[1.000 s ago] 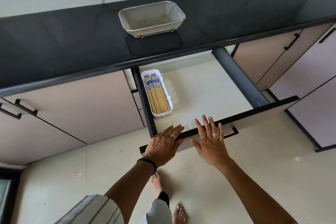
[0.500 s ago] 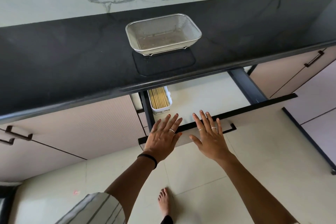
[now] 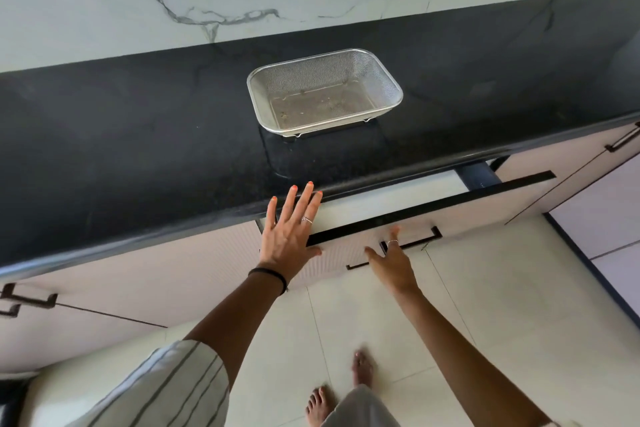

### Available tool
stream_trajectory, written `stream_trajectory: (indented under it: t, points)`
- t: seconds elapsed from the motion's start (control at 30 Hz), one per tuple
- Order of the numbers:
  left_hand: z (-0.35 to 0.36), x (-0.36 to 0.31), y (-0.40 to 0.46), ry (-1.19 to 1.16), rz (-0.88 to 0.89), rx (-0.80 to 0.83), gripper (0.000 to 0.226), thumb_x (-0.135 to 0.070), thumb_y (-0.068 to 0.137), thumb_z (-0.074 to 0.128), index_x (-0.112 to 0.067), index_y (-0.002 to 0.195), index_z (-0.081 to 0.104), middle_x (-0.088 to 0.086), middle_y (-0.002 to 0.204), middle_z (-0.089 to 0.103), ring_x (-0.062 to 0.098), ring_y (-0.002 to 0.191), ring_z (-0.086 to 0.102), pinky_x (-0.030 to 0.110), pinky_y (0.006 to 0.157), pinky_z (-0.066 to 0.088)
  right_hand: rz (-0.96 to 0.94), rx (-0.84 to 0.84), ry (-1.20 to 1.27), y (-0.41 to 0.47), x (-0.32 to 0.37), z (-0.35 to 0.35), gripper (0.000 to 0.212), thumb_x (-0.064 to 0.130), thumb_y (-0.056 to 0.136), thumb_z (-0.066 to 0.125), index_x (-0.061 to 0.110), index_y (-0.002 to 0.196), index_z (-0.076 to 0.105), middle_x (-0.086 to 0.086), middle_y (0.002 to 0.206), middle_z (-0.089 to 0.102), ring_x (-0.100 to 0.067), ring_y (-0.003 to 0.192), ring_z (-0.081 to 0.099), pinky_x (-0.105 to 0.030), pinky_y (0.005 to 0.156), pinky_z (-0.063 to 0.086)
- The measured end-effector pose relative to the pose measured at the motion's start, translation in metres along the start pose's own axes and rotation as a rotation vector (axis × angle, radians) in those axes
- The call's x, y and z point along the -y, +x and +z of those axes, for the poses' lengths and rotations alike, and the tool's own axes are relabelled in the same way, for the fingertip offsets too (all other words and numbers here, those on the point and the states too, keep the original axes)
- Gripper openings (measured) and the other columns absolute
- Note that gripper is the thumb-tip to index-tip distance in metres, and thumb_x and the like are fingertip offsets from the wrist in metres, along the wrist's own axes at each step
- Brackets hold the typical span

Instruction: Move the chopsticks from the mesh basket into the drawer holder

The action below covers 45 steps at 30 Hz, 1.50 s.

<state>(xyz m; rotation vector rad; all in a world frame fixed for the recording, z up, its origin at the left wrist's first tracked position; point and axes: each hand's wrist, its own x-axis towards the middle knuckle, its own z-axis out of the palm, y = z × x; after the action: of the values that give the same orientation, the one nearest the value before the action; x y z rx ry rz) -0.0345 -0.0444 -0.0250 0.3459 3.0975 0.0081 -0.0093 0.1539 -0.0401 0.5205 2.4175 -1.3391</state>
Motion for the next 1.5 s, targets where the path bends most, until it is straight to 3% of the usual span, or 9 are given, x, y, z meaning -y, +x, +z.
stream_trajectory:
  t: [0.17,0.43,0.77,0.93,1.03,1.17,1.23,1.3,1.5]
  points:
    - [0.0,0.02,0.03,0.008,-0.027,-0.041,0.113,-0.049,0.082,0.072,-0.025,0.149,-0.016,0.001,0.164,-0.006,0.027,0.152,-0.002,0.048,0.118,-0.006,-0.096,0.048,-0.036,0.037,0.014,-0.003,0.081,0.026,0.096,0.052,0.02,0.151,-0.007,-0.009,0.155,0.03,-0.028,0.139,0.036,-0.032,0.11,0.03]
    - [0.011,0.037,0.05,0.172,0.082,-0.312,0.097,-0.032,0.065,0.09,-0.015,0.147,0.043,0.01,0.152,0.041,0.035,0.136,0.044,0.053,0.107,0.039,-0.138,-0.034,-0.009,0.076,0.026,0.014,0.071,0.014,0.094,0.051,0.014,0.151,0.008,-0.023,0.139,0.049,-0.032,0.12,0.054,-0.013,0.088,0.04]
    - [0.017,0.033,0.05,0.174,0.015,-0.397,0.083,0.001,0.076,0.073,-0.019,0.15,0.039,0.006,0.155,0.038,0.032,0.139,0.042,0.05,0.111,0.036,-0.135,0.033,-0.103,0.086,0.043,0.01,0.062,0.015,0.095,0.052,0.009,0.149,0.023,-0.022,0.133,0.055,-0.034,0.121,0.055,-0.035,0.101,0.042]
    - [-0.001,0.032,0.046,0.069,-0.009,-0.072,0.092,-0.04,0.091,0.066,-0.026,0.155,0.002,0.001,0.164,0.004,0.027,0.151,0.008,0.047,0.12,0.01,-0.144,0.137,-0.294,0.079,0.057,-0.012,0.057,0.013,0.095,0.051,0.005,0.145,0.026,-0.018,0.125,0.059,-0.028,0.109,0.061,-0.028,0.085,0.049]
    - [-0.016,0.03,0.034,-0.021,-0.027,-0.11,0.075,-0.054,0.097,0.046,-0.021,0.156,0.013,0.0,0.163,0.009,0.021,0.151,0.013,0.043,0.121,0.009,-0.247,0.099,-0.398,0.06,0.068,-0.024,0.039,0.004,0.093,0.048,-0.002,0.132,0.047,-0.019,0.118,0.063,-0.024,0.093,0.065,-0.018,0.071,0.05]
    - [-0.041,0.027,0.012,-0.076,-0.011,-0.315,0.061,-0.041,0.097,0.055,-0.012,0.148,0.04,0.006,0.156,0.035,0.024,0.143,0.036,0.048,0.116,0.027,-0.47,0.033,-0.343,0.02,0.084,-0.03,0.053,-0.008,0.09,0.047,0.013,0.139,0.046,-0.016,0.129,0.06,-0.013,0.095,0.066,-0.006,0.077,0.046]
    - [-0.057,0.03,0.008,-0.061,-0.007,-0.373,0.057,-0.037,0.097,0.056,-0.011,0.147,0.042,0.006,0.154,0.038,0.025,0.142,0.038,0.047,0.116,0.029,-0.592,0.038,-0.285,0.004,0.099,-0.034,0.066,-0.016,0.087,0.042,0.018,0.143,0.04,-0.007,0.146,0.046,-0.011,0.118,0.057,-0.001,0.089,0.039]
    - [-0.078,0.036,0.01,-0.016,-0.035,-0.37,0.058,-0.04,0.101,0.046,-0.014,0.151,0.034,0.003,0.158,0.031,0.021,0.146,0.029,0.044,0.119,0.021,-0.693,0.025,-0.234,-0.006,0.122,-0.04,0.07,-0.02,0.085,0.036,0.018,0.143,0.039,0.0,0.154,0.032,-0.012,0.14,0.035,-0.013,0.11,0.028]
    - [-0.165,0.06,0.017,0.105,-0.073,-0.507,0.058,-0.044,0.104,0.03,-0.017,0.155,0.022,-0.001,0.163,0.017,0.016,0.15,0.015,0.037,0.121,0.009,-0.929,-0.116,-0.236,-0.021,0.2,-0.064,0.058,-0.013,0.089,0.036,0.01,0.142,0.04,-0.005,0.156,0.029,-0.014,0.144,0.025,-0.028,0.12,0.019]
